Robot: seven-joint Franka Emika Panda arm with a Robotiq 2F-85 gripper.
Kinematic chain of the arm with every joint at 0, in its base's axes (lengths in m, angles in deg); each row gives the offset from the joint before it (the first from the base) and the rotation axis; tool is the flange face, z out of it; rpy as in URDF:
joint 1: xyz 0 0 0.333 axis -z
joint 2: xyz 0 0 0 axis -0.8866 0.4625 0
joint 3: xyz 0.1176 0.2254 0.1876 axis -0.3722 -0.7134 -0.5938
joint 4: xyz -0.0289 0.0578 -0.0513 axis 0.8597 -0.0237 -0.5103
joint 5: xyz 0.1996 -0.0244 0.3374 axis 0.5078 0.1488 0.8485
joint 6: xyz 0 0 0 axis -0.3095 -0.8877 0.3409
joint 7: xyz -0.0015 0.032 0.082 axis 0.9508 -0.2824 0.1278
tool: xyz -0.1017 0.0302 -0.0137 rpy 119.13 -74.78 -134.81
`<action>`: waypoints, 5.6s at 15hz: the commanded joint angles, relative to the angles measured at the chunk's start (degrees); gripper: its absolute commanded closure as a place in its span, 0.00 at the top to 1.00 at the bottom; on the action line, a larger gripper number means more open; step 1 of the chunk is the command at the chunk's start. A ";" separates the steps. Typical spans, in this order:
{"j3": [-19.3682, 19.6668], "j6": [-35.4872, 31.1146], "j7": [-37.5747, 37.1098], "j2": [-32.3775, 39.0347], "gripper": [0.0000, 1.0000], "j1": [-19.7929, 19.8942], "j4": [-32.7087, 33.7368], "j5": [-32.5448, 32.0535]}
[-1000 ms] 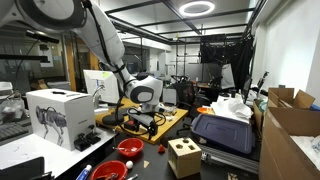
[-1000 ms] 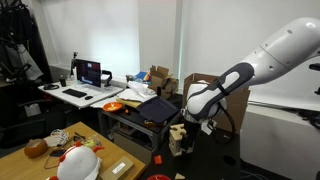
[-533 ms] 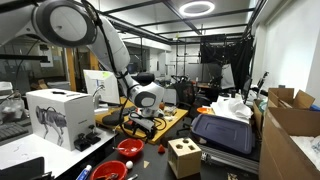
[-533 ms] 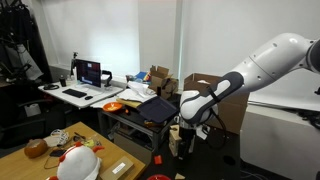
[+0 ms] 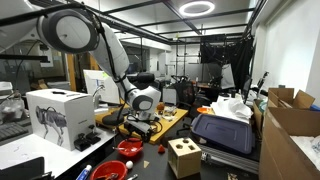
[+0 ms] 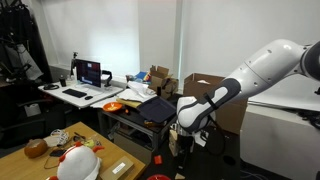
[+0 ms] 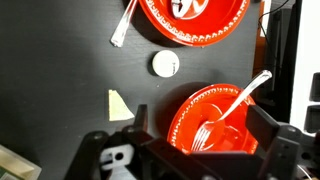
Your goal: Pick up the white object and put it in the red bowl
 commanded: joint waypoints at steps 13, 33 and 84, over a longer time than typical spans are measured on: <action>5.44 -7.88 -18.75 1.28 1.00 -9.11 -5.95 -7.33; 8.77 -18.56 -28.62 5.71 1.00 -13.09 -7.13 -7.42; 4.92 -20.96 -26.07 9.90 0.51 -8.05 -5.54 -6.06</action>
